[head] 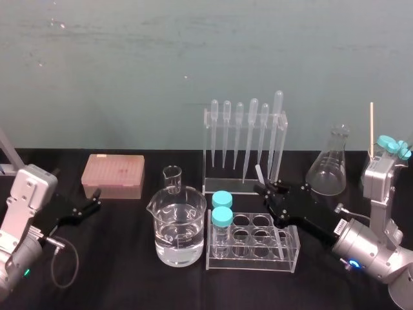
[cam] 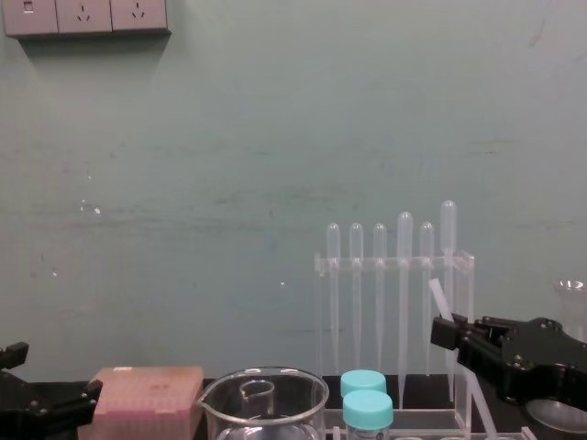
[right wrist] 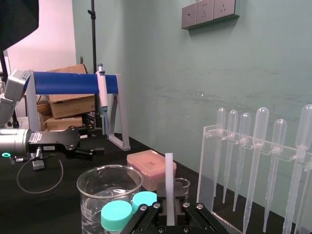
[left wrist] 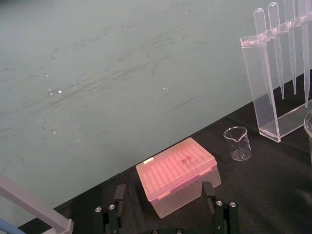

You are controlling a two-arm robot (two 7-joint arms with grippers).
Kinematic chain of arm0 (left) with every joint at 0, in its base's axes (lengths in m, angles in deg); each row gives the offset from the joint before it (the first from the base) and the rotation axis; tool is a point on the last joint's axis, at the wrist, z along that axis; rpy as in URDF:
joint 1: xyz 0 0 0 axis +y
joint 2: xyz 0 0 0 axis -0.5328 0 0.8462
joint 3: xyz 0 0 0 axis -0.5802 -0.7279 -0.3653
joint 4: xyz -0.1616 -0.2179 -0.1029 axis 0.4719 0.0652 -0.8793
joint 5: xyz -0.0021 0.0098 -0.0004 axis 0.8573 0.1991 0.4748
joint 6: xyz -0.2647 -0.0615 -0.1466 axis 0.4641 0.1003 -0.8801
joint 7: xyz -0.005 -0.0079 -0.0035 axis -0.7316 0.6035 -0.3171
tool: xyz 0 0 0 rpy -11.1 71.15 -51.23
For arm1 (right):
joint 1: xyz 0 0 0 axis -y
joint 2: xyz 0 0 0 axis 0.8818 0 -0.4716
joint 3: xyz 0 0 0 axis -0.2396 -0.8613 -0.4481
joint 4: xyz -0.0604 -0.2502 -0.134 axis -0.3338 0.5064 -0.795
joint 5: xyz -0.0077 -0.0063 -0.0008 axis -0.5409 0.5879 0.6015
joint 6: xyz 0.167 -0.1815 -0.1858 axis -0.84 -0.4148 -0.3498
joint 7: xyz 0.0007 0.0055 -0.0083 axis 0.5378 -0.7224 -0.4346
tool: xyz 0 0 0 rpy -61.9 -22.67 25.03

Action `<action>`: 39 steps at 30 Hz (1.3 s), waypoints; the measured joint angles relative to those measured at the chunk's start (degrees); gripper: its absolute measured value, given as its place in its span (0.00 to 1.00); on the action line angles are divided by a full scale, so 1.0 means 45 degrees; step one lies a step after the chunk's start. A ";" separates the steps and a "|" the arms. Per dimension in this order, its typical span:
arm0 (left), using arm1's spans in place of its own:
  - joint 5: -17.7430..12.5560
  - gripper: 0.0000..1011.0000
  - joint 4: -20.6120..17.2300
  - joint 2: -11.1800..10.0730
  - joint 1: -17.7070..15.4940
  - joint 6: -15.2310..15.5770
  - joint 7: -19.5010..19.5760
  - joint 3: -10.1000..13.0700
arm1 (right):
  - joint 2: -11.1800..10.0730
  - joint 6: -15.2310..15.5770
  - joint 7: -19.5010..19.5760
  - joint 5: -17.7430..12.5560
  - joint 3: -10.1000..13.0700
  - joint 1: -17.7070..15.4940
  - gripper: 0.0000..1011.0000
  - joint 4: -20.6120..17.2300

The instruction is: Pick up the stirring rod with one hand, then place it down.

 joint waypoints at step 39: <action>-0.0001 0.99 0.0000 0.0000 0.0001 0.0000 0.0000 0.0000 | 0.0371 -0.1075 0.2055 0.0052 0.1558 -0.0632 0.99 -0.1515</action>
